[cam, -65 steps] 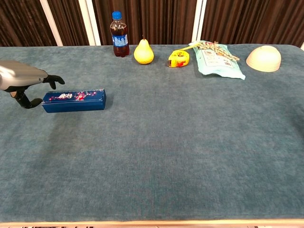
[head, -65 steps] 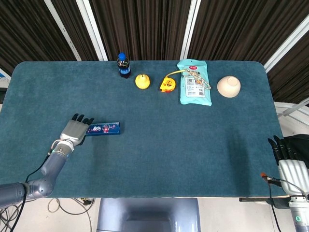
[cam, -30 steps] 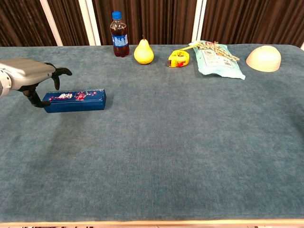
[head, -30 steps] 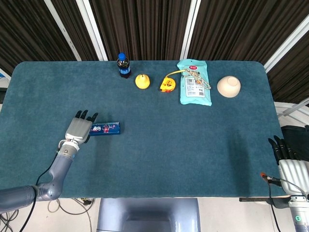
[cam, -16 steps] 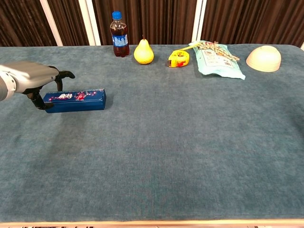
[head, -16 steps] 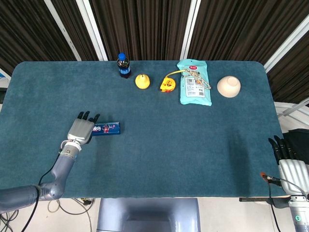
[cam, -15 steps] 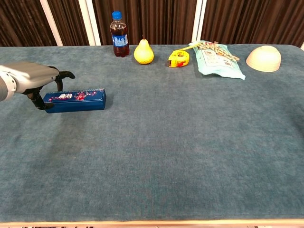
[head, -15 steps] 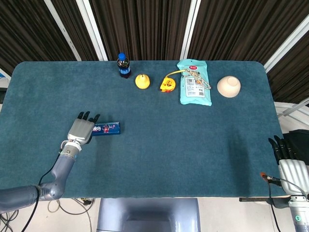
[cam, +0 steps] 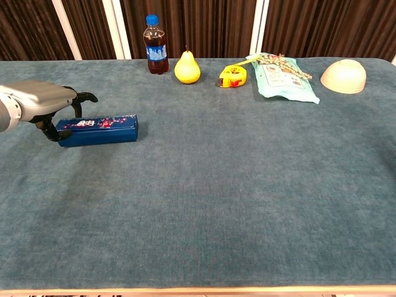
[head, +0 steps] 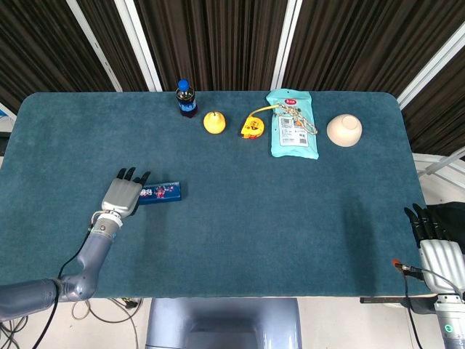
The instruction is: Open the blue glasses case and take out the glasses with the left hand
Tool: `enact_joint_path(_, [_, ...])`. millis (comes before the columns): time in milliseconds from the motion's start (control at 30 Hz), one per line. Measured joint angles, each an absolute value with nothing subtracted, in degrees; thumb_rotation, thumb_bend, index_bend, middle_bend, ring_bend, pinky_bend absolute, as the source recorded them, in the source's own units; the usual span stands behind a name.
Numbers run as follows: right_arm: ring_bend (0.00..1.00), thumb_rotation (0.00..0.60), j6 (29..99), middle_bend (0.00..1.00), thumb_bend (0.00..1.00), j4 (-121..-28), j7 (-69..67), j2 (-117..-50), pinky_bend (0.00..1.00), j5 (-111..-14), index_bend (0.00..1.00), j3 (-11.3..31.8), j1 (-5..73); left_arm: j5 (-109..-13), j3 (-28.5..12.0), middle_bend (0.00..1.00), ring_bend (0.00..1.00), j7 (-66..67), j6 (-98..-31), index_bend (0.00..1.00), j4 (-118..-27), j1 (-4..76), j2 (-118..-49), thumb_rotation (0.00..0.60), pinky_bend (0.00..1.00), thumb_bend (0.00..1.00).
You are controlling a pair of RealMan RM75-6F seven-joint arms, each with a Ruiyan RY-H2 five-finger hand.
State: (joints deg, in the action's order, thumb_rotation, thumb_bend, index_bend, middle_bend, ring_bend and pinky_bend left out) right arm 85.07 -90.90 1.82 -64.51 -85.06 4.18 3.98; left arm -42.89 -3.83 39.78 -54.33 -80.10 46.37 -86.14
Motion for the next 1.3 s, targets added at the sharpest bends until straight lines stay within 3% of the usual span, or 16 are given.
enact_joint_path(567, [0.0, 0.6, 84.9, 0.0, 0.16, -91.0, 2.0, -64.5, 0.21, -84.7, 0.0, 4.3, 4.0, -42.4, -4.3, 0.33, 0.0, 38.8, -53.2, 0.01, -78.3, 46.4, -86.7, 0.6, 0.09, 0.69])
enact_joint_path(1100, [0.0, 0.6, 85.0, 0.0, 0.16, -91.0, 2.1, -64.5, 0.21, -84.5, 0.0, 4.3, 3.9, -40.6, -4.6, 0.2, 0.0, 40.1, -52.3, 0.0, -75.3, 47.1, -87.7, 0.6, 0.09, 0.66])
enact_joint_path(1300, [0.0, 0.6, 85.0, 0.0, 0.16, -91.1, 2.2, -64.5, 0.21, -84.4, 0.0, 4.3, 3.8, -40.3, -5.2, 0.19, 0.0, 40.2, -52.1, 0.0, -73.0, 47.7, -88.5, 0.6, 0.09, 0.65])
